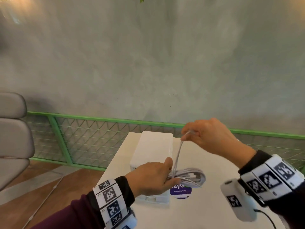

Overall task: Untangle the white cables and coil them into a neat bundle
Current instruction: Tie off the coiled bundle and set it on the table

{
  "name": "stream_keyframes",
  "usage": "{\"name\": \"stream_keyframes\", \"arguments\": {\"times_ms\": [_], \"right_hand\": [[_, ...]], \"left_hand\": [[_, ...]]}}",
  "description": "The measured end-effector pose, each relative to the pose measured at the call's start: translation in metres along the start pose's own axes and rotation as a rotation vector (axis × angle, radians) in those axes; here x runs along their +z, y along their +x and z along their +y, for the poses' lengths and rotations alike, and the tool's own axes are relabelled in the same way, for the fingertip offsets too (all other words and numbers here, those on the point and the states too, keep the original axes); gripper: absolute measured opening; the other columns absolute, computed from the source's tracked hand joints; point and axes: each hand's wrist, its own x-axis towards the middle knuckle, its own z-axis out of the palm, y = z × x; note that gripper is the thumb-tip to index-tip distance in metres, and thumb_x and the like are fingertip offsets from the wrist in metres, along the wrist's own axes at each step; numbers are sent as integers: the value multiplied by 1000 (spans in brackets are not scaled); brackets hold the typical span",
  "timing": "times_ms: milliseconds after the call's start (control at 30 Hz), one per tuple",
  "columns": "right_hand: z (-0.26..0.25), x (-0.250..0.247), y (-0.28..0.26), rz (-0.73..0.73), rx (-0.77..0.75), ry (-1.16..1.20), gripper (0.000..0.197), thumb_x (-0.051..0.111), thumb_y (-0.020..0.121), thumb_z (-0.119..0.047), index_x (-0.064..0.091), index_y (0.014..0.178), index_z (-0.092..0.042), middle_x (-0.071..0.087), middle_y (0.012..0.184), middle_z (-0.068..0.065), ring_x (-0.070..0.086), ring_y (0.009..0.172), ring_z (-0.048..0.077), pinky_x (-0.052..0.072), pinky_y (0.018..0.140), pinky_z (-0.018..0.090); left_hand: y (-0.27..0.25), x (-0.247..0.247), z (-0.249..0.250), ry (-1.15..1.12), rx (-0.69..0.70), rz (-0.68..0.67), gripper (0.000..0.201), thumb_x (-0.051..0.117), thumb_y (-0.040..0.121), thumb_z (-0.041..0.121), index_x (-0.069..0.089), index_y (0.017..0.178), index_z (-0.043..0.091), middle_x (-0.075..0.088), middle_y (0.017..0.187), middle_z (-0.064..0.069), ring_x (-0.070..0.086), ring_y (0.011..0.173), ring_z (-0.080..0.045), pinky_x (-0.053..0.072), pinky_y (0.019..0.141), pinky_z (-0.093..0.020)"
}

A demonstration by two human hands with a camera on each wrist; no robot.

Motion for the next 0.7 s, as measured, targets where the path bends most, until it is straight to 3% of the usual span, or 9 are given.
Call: {"name": "stream_keyframes", "arguments": {"times_ms": [100, 233, 300, 367, 400, 500, 567, 633, 700], "right_hand": [[19, 13, -1, -109, 80, 19, 34, 46, 87, -52, 71, 96, -31, 69, 80, 2, 61, 73, 22, 47, 68, 32], [24, 41, -10, -325, 107, -40, 77, 4, 75, -78, 63, 106, -38, 66, 82, -10, 57, 80, 11, 41, 72, 29], [19, 53, -16, -567, 121, -157, 46, 25, 95, -50, 56, 118, -25, 54, 78, -12, 50, 88, 12, 42, 79, 29], [14, 67, -29, -599, 153, -81, 34, 29, 100, -28, 57, 117, -18, 60, 93, -5, 54, 97, 17, 44, 91, 29], [13, 73, -37, -527, 168, -5, 37, 28, 100, -30, 63, 105, -19, 64, 97, -1, 58, 97, 19, 45, 90, 31], [3, 83, -55, -455, 303, 216, 58, 19, 97, -47, 59, 62, -22, 60, 68, -3, 60, 77, 20, 39, 76, 26], [-4, 86, -67, -444, 340, 336, 61, 16, 93, -53, 63, 73, -21, 65, 83, 1, 59, 78, 17, 37, 66, 20], [-6, 87, -79, -409, 332, 407, 60, 14, 88, -63, 60, 101, -26, 66, 104, -2, 56, 77, 8, 40, 59, 12], [-9, 82, -87, -381, 368, 494, 33, 25, 94, -50, 44, 115, -33, 61, 106, -7, 55, 71, 3, 41, 51, 9]], "left_hand": [[-10, -18, 8, -35, 92, 23, 34, 32, 93, 55, 26, 98, 22, 41, 66, 7, 41, 57, -10, 34, 55, -25], [-16, -30, 18, -184, 147, 111, 33, 31, 96, 47, 34, 100, 14, 45, 67, 3, 40, 56, -12, 32, 53, -24], [-16, -31, 20, -335, 119, 183, 25, 27, 99, 41, 34, 93, 17, 45, 66, 1, 36, 54, -12, 30, 50, -21], [-9, -30, 18, -532, 27, 266, 22, 27, 100, 37, 34, 89, 20, 48, 67, -3, 36, 53, -12, 31, 48, -18], [-4, -28, 17, -619, -41, 319, 21, 28, 100, 35, 35, 88, 20, 49, 67, -3, 37, 52, -11, 31, 46, -16], [8, -21, 8, -884, -234, 447, 18, 31, 100, 30, 37, 94, 14, 46, 65, -1, 43, 49, -10, 37, 45, -18], [11, -19, 3, -1105, -270, 374, 24, 26, 100, 32, 40, 95, 13, 45, 61, -2, 41, 45, -11, 36, 46, -23], [12, -18, 0, -1336, -348, 328, 36, 23, 100, 36, 47, 88, 12, 43, 52, -2, 36, 40, -11, 33, 43, -22], [12, -16, 1, -1464, -427, 326, 42, 25, 100, 41, 51, 81, 13, 44, 47, -1, 36, 37, -11, 33, 40, -18]]}}
